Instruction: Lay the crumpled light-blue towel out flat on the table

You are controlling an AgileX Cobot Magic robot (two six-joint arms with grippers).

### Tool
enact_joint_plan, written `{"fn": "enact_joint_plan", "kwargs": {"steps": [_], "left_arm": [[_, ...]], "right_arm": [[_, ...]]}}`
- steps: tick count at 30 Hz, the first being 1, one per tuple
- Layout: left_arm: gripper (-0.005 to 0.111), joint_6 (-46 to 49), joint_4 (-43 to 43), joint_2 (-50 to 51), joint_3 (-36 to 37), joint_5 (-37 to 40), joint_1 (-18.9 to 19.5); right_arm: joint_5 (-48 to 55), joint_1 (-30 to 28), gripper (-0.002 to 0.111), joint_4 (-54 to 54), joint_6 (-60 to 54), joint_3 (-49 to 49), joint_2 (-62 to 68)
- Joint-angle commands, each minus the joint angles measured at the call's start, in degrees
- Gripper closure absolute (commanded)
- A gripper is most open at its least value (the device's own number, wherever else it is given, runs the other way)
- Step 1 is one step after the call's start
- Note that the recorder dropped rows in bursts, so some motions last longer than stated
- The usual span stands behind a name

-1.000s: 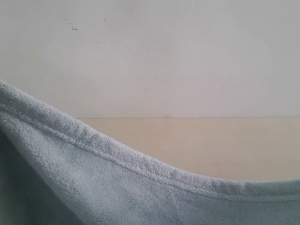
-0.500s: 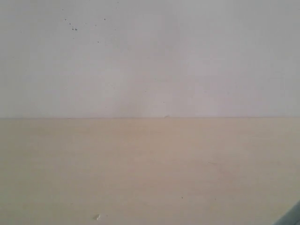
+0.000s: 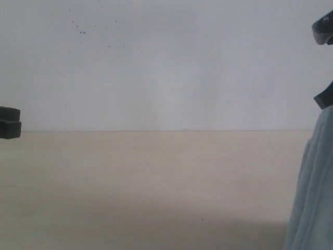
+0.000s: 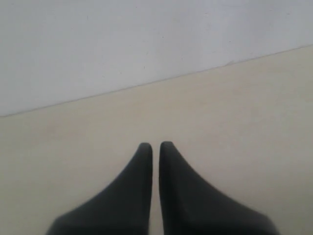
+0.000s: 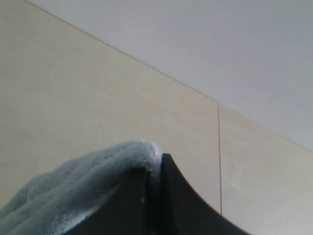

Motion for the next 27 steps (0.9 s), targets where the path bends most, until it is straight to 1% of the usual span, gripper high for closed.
{"fn": "enact_joint_plan", "kwargs": {"steps": [1, 5, 7, 9, 11, 15, 16, 17, 20, 24, 26, 27], "left_arm": [[0.102, 1.0, -0.3, 4.6, -2.3, -2.1, 0.1], [0.102, 1.9, -0.3, 6.8, -2.4, -4.0, 0.1], [0.101, 2.9, -0.3, 7.4, -2.4, -6.6, 0.1], [0.100, 3.0, -0.3, 7.7, -2.4, -11.3, 0.1], [0.092, 3.3, -0.3, 7.7, -2.2, -16.3, 0.1], [0.061, -0.1, -0.3, 7.6, -0.7, -25.8, 0.1], [0.055, -1.4, -0.3, 7.5, 0.1, -28.0, 0.1], [0.052, -2.3, -0.3, 7.4, 0.9, -30.0, 0.1], [0.054, -4.9, -0.3, 6.3, 3.4, -34.9, 0.1], [0.056, -7.9, -0.3, 3.6, 6.2, -37.3, 0.1], [0.056, -7.9, -0.3, 2.1, 8.2, -39.9, 0.1], [0.056, -7.9, -0.3, 1.6, 9.3, -39.7, 0.1]], "right_arm": [[-6.6, -5.5, 0.108, 1.9, 0.4, -1.8, 9.2], [-6.5, -6.0, 0.108, 2.8, 0.4, -5.0, 17.7], [-6.5, -5.9, 0.108, 3.8, 0.4, -6.2, 20.1], [-6.7, -6.0, 0.108, 4.3, 0.5, -7.2, 20.7], [-6.8, -6.0, 0.108, 4.3, 0.5, -8.0, 20.3], [-6.6, -6.0, 0.108, 4.8, 0.4, -8.2, 17.4], [-6.4, -6.0, 0.108, 5.5, 0.4, -8.2, 16.6], [-6.1, -6.0, 0.108, 6.2, 0.4, -8.2, 15.7], [-5.5, -6.0, 0.108, 8.2, -0.5, -8.2, 13.6], [-4.2, -6.0, 0.108, 11.2, -1.1, -8.2, 11.3], [-3.1, -5.9, 0.108, 13.7, -2.5, -8.2, 10.3], [-3.0, -5.9, 0.108, 15.1, -3.6, -8.1, 10.0]]}}
